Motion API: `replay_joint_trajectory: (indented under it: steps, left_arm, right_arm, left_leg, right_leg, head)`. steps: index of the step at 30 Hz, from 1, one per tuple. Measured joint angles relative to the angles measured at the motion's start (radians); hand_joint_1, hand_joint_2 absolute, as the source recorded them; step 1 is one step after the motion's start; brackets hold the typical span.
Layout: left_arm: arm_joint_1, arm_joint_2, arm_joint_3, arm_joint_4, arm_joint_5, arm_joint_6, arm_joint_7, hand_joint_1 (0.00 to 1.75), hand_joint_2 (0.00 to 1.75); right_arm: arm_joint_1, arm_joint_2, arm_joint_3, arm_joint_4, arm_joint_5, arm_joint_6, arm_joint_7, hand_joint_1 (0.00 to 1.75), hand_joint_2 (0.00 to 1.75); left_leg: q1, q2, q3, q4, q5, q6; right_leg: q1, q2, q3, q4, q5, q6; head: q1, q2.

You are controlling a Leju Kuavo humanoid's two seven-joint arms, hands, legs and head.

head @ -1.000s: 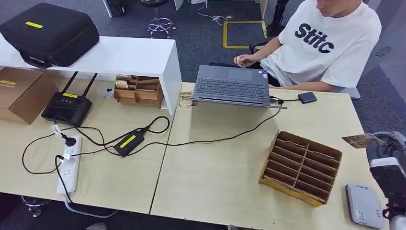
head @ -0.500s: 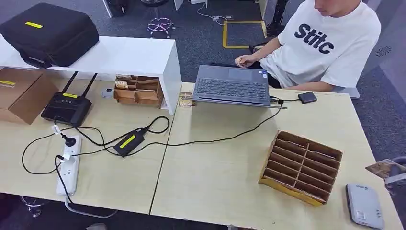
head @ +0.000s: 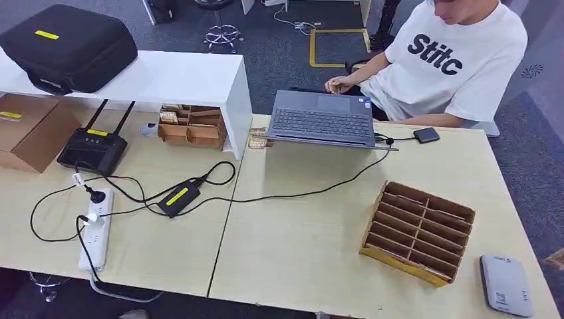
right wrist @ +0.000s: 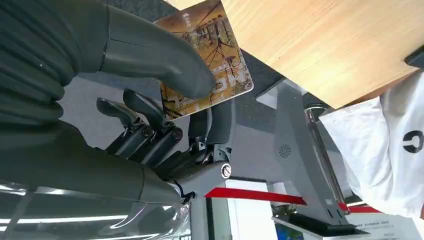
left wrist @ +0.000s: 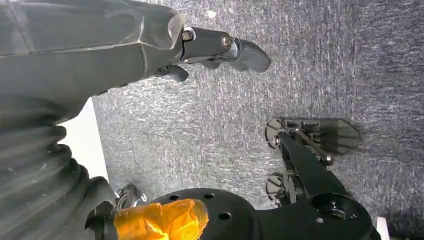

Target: Pass the card to the sensor for recognition and then transmit it.

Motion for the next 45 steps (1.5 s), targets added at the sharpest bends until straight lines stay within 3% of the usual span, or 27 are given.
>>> replay_joint_trajectory:
  steps: [8, 20, 28, 34, 39, 45]
  left_arm:
    - [0.0, 0.0, 0.006, 0.0, -0.01, -0.012, 0.0, 0.0, 1.75]
    - [-0.002, 0.006, 0.005, 0.0, -0.045, -0.032, -0.002, 0.0, 1.75]
    - [-0.001, 0.012, 0.005, 0.0, -0.062, -0.036, -0.002, 0.0, 1.75]
    - [-0.001, 0.014, 0.005, 0.0, -0.066, -0.039, -0.002, 0.0, 1.75]
    - [-0.001, 0.016, 0.005, 0.0, -0.061, -0.033, -0.002, 0.0, 1.75]
    - [0.0, 0.015, 0.009, 0.0, -0.043, -0.018, -0.008, 0.0, 1.75]
  right_arm:
    - [0.005, -0.067, 0.032, 0.01, -0.014, 0.119, 0.032, 1.75, 1.75]
    - [-0.085, -0.215, 0.329, 0.157, -0.06, 0.113, 0.101, 1.75, 1.75]
    - [-0.11, -0.281, 0.448, 0.246, -0.081, 0.097, 0.162, 1.75, 1.75]
    - [-0.116, -0.314, 0.489, 0.286, -0.101, 0.083, 0.188, 1.75, 1.75]
    - [-0.105, -0.327, 0.498, 0.281, -0.136, 0.032, 0.171, 1.75, 1.75]
    - [-0.034, -0.333, 0.399, 0.149, -0.174, -0.014, 0.116, 1.75, 1.75]
  left_leg:
    - [0.0, 0.0, 0.0, 0.0, 0.0, 0.0]
    - [0.0, 0.0, 0.001, 0.0, 0.0, 0.0]
    - [0.0, 0.0, 0.001, 0.0, 0.0, 0.0]
    - [0.0, -0.001, 0.001, 0.001, 0.0, 0.0]
    - [0.0, 0.0, 0.001, 0.001, 0.0, 0.0]
    - [0.0, 0.0, 0.001, 0.001, 0.0, 0.0]
  right_leg:
    - [0.0, 0.0, 0.001, 0.0, 0.0, 0.0]
    - [0.0, 0.0, 0.002, 0.0, 0.001, 0.001]
    - [0.0, 0.0, 0.002, 0.0, 0.001, 0.001]
    - [0.0, 0.0, 0.002, 0.0, 0.001, 0.001]
    - [0.0, 0.0, 0.002, 0.0, 0.001, 0.001]
    - [0.0, 0.0, 0.001, 0.0, 0.001, 0.001]
  head:
    - [0.0, 0.0]
    - [0.0, 0.0]
    - [0.0, 0.0]
    - [0.0, 0.0]
    - [0.0, 0.0]
    - [0.0, 0.0]
